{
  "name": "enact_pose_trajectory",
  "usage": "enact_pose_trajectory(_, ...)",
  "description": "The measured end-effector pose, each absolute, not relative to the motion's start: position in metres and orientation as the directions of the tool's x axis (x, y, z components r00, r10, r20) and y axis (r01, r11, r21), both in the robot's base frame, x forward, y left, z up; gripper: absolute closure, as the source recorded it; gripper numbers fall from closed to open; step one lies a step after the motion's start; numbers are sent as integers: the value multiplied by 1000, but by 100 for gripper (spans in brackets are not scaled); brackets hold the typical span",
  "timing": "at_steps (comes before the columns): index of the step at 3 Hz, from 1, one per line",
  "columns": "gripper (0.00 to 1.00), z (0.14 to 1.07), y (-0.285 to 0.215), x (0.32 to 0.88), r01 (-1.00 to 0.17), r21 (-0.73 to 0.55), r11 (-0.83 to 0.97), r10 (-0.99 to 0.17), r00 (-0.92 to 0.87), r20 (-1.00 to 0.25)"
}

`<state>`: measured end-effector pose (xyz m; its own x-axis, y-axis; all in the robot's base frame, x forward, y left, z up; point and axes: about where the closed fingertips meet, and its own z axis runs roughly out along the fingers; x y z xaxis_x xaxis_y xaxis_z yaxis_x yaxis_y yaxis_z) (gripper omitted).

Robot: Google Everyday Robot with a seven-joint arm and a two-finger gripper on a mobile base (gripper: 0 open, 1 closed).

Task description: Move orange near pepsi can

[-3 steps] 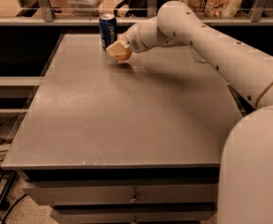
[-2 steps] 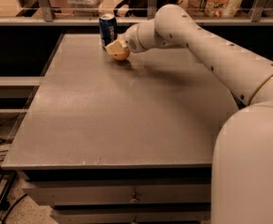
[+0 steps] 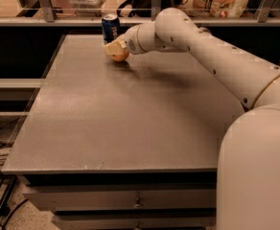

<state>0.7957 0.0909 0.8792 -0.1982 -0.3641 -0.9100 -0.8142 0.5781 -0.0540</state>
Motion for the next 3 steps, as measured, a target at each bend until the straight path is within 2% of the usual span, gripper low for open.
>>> enact_pose_trajectory(1, 12, 877, 93, 790, -819, -42, 572, -354, -200, -914)
enact_pose_trajectory(2, 0, 876, 96, 790, -821, -41, 570, -355, -201, -913)
enact_pose_trajectory(3, 0, 876, 96, 790, -821, -41, 569, -355, -201, -913)
